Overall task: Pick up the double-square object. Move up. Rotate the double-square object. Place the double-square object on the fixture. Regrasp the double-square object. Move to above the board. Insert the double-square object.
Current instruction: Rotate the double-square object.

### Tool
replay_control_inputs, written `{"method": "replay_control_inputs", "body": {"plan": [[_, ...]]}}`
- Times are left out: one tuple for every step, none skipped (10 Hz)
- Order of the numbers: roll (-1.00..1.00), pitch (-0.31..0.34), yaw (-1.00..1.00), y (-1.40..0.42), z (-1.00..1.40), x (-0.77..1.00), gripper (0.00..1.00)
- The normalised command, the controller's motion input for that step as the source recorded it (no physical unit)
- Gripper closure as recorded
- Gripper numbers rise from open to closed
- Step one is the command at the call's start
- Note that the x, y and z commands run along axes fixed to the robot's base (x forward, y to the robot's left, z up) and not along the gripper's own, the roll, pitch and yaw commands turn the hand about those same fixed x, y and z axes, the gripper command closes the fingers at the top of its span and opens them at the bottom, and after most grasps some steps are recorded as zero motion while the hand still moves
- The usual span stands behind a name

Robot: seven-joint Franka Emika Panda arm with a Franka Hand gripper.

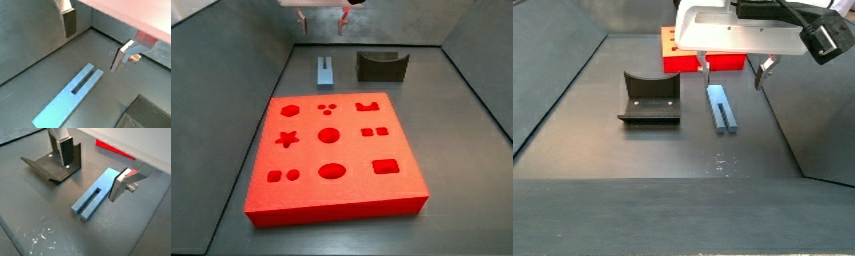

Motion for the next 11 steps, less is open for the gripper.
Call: {"method": "replay_control_inputs", "body": {"plan": [[0.00,0.000,0.00,0.00,-1.00,0.00,0.00],[0.00,-0.014,-0.04,0.00,-1.00,0.01,0.00],[-0.01,-0.029,-0.04,0.00,-1.00,0.02,0.00],[-0.03,-0.036,-0.03,0.00,-1.00,0.02,0.00],[-0.05,-0.043,-0.02,0.00,-1.00,0.03,0.00],[-0.06,-0.045,-0.01,0.00,-1.00,0.04,0.00],[-0.08,-0.048,-0.01,0.01,-0.98,0.05,0.00],[-0.10,-0.052,0.00,0.01,-0.86,0.05,0.00],[-0.11,-0.058,0.00,0.01,-0.76,0.05,0.00],[-0.13,-0.064,0.01,0.01,-0.63,0.05,0.00],[-0.14,-0.069,0.01,0.01,-0.54,0.04,0.00]]}}
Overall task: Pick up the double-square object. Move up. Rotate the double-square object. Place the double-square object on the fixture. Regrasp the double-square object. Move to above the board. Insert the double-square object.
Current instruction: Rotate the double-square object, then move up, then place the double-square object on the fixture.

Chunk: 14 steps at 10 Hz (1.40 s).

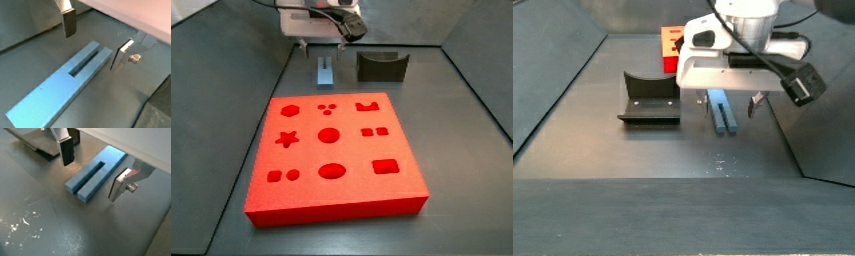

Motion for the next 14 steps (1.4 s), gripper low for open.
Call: {"method": "replay_control_inputs", "body": {"plan": [[-0.14,-0.073,0.01,0.02,-0.48,0.04,0.00],[-0.15,-0.081,0.00,0.02,-0.34,0.04,0.00],[-0.16,-0.088,0.00,0.02,-0.29,0.04,0.00],[-0.17,-0.094,0.00,0.02,-0.19,0.03,0.00],[0.00,0.000,0.00,0.00,0.00,0.00,1.00],[0.00,0.000,0.00,0.00,0.83,0.00,1.00],[0.00,0.005,0.00,0.00,0.82,-0.01,1.00],[0.01,0.030,-0.01,0.00,0.71,-0.03,1.00],[0.03,0.045,-0.01,0.00,0.58,-0.02,1.00],[0.05,0.063,-0.02,0.00,0.40,-0.02,1.00],[0.07,0.067,-0.02,0.00,0.26,-0.02,1.00],[0.00,0.000,0.00,0.00,1.00,0.00,1.00],[0.01,-0.006,0.00,0.00,1.00,0.00,1.00],[0.03,0.018,0.00,0.00,1.00,-0.01,1.00]]}}
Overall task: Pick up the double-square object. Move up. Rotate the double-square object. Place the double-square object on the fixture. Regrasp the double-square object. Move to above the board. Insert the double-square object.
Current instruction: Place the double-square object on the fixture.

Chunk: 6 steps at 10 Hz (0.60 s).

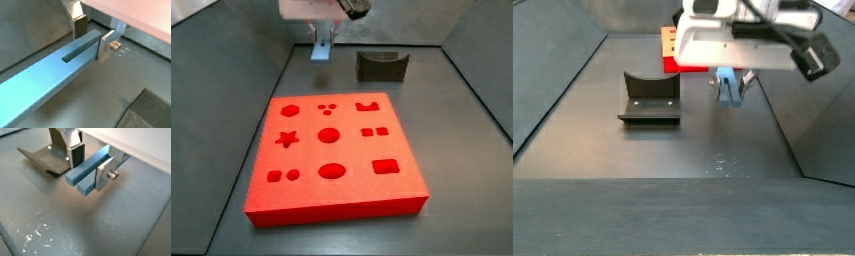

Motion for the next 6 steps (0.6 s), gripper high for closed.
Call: {"method": "replay_control_inputs", "body": {"plan": [[0.05,0.029,-0.01,0.00,1.00,-0.02,1.00],[0.07,0.040,-0.01,0.00,1.00,-0.02,1.00],[0.07,0.045,-0.01,0.00,1.00,-0.03,1.00],[0.09,0.049,0.00,0.00,1.00,-0.03,1.00],[0.11,0.054,0.01,0.00,1.00,-0.03,1.00],[0.12,0.062,0.01,0.00,0.97,-0.04,1.00]]}}
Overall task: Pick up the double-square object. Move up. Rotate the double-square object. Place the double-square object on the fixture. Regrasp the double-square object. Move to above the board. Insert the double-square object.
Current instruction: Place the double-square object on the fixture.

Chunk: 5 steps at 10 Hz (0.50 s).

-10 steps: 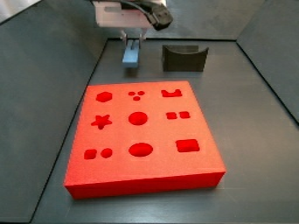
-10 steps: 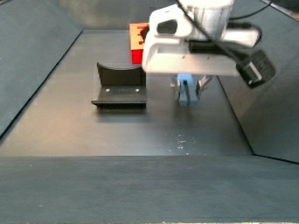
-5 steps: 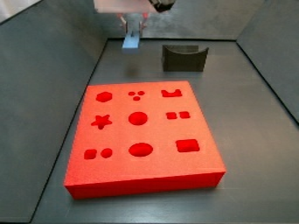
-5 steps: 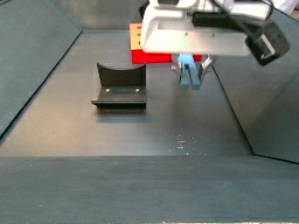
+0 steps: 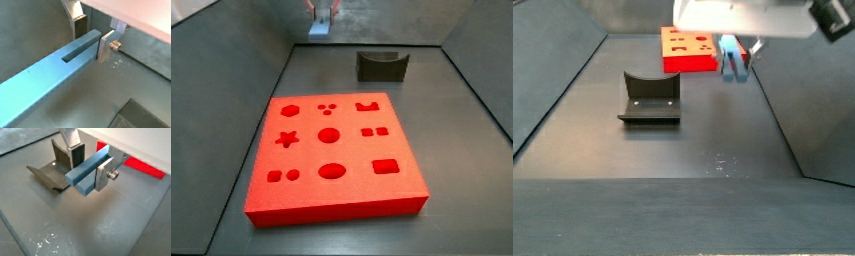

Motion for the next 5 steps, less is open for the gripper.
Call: {"method": "replay_control_inputs", "body": {"plan": [[0.13,0.063,0.02,0.00,0.88,-0.03,1.00],[0.13,0.070,0.03,-0.01,0.70,-0.03,1.00],[0.12,0.074,0.03,0.00,0.56,-0.02,1.00],[0.12,0.083,0.04,0.00,0.38,-0.01,1.00],[0.11,0.091,0.04,0.00,0.23,0.00,1.00]]}}
